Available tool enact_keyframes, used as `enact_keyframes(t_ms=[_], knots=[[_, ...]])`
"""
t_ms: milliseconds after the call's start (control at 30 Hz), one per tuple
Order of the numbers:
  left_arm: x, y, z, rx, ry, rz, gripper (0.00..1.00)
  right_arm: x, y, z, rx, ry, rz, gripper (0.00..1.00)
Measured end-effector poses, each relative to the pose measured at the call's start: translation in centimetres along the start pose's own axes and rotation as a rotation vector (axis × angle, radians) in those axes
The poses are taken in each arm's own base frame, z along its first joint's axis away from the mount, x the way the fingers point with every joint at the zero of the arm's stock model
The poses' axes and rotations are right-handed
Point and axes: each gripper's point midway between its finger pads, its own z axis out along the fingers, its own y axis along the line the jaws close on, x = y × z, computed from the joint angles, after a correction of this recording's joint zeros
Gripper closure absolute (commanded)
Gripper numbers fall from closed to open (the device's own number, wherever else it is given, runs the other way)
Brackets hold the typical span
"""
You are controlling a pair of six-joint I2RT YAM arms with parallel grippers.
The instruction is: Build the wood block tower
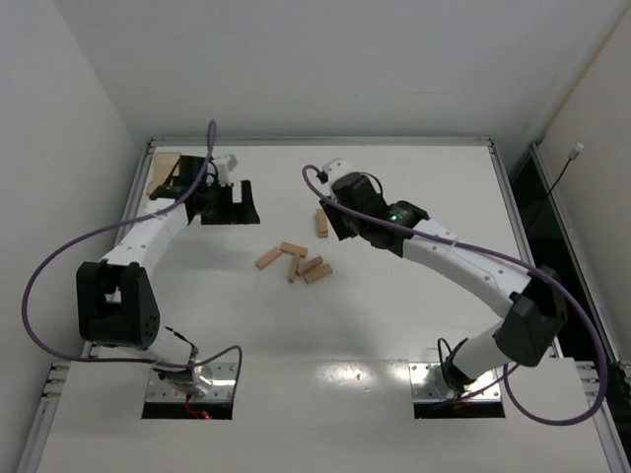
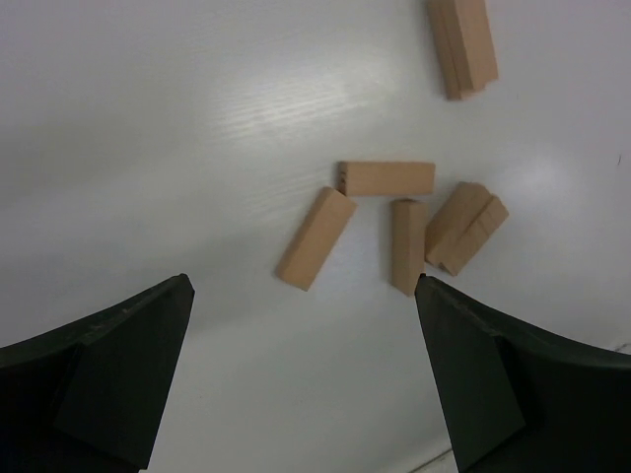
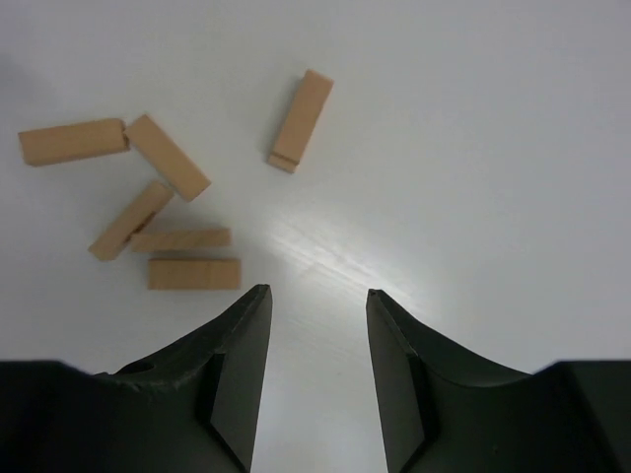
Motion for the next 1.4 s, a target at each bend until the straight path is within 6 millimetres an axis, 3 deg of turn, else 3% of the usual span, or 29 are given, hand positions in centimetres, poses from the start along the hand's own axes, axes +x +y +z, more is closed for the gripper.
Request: enact_keyframes(t_ms=[100,267,433,533,567,600,867,1200,1400], knots=[[2.2,-3.0,0.5,0.02,0.074,0.147,0.05,-1.1,-3.6,-0.7,0.062,-0.053,-0.07,0.58],[5.9,-5.1,1.1,-0.018,0.172,0.312,0.13,1.3,-9.8,-1.1,0.169,-0.006,-0.171,0.58],[10.1,-4.2,1.5,-0.101,0.281,0.379,0.17,1.1,-13.1,-3.0,0.2,-0.028,-0.178,0.54],[11.1,-3.3,2.5,-0.161,0.329,0.407,0.21,1.2,-15.3,-4.0,0.228,-0.043,-0.139,0.39],[11.5,-2.9,2.9,-0.178,0.349,0.413,0.21,1.3,-15.8,-4.1,0.231,-0.042,-0.133,0.28],[11.8,-2.5,3.3,-0.191,0.365,0.417,0.22,1.7,-16.6,-4.3,0.245,-0.034,-0.115,0.26],[12.6,-1.1,6.1,-0.24,0.41,0.43,0.19,3.3,-17.6,-4.1,0.214,0.007,-0.082,0.24],[10.3,-2.3,9.0,-0.222,0.359,0.513,0.09,4.2,-17.9,-3.7,0.17,0.022,-0.032,0.24],[10.8,-1.9,9.9,-0.22,0.382,0.561,0.25,4.7,-18.0,-3.6,0.152,0.035,-0.015,0.24]])
